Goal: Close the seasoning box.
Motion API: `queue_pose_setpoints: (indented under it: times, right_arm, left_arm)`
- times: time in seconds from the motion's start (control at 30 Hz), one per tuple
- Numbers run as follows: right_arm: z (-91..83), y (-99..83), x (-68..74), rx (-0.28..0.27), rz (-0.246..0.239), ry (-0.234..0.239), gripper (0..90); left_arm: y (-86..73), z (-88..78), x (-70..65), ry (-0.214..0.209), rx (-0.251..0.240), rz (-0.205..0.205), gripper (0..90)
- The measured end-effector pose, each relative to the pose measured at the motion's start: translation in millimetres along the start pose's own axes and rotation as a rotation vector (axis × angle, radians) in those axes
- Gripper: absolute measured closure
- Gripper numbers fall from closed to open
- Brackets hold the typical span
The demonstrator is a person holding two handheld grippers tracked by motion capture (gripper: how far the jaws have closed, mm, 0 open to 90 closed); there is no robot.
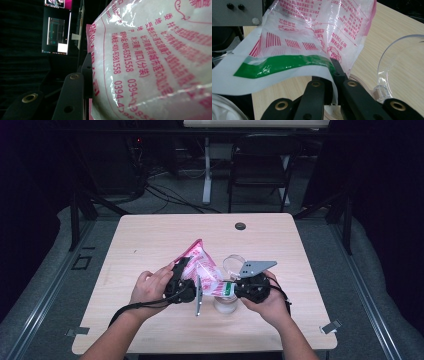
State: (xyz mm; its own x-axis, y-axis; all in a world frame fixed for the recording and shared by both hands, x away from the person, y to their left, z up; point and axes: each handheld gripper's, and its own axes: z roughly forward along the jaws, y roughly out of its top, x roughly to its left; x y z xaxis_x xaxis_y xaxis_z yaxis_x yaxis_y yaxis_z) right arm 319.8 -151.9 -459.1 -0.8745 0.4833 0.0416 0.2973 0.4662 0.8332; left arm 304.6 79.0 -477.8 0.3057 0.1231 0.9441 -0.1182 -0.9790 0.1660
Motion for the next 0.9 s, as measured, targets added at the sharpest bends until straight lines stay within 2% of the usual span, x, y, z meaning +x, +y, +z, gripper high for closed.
queue_pose_setpoints:
  times: [0.8,0.9]
  right_arm:
    - [-0.7,-1.5,-2.4,0.005,0.011,-0.002,90.0]
    - [-0.3,-1.8,-2.5,0.008,0.012,-0.004,90.0]
  left_arm:
    - [4.9,-0.9,-0.1,0.006,-0.009,0.036,62.1]
    - [5.7,-0.9,0.4,0.011,-0.008,0.050,62.1]
